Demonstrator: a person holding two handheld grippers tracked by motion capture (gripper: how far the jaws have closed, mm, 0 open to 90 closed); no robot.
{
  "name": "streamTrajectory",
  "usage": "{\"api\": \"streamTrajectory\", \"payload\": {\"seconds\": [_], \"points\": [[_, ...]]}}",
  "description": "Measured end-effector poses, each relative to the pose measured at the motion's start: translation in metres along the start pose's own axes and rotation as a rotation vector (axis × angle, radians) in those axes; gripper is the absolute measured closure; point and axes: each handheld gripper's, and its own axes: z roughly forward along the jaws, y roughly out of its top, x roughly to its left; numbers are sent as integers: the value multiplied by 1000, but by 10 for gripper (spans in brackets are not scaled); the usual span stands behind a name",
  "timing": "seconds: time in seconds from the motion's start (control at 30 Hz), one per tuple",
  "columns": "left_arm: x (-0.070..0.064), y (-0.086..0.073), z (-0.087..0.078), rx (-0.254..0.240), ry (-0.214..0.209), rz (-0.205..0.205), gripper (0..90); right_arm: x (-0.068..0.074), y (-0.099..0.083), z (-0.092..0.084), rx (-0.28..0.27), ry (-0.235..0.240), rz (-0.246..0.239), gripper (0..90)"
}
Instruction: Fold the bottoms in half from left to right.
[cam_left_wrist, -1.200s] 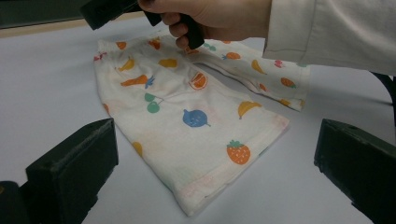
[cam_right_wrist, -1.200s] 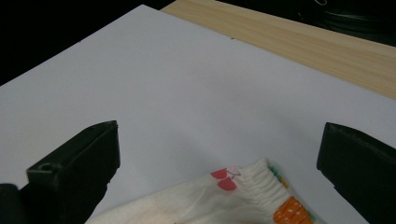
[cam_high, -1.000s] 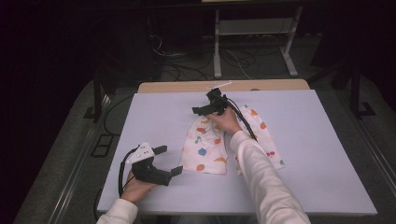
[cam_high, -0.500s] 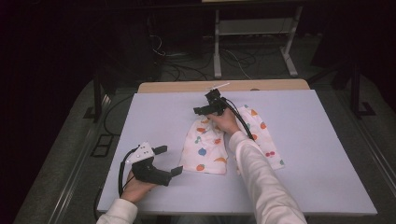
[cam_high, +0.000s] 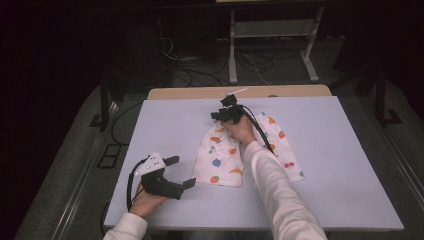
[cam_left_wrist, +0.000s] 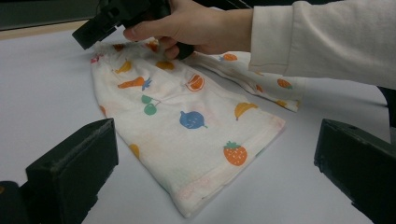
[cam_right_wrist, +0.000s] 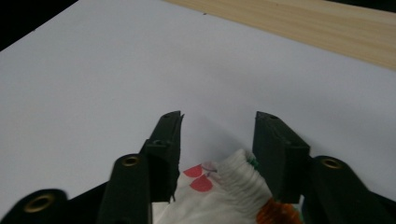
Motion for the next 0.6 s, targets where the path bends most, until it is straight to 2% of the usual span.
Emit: {"api": "streamTrajectory", "payload": {"seconds": [0.1,0.3,0.5,0.6], "points": [[0,0,0,1,-1,1,0,0,1,1,9,-3,-9,602],[0,0,0,1,-1,0,0,0,1,1,29,-20,5,681],[0,0,1,2,-2,2,0,-3,0,5,66,-57,28,737],[0,0,0,2,0,0,0,-1,-1,5,74,-67,25,797]]}}
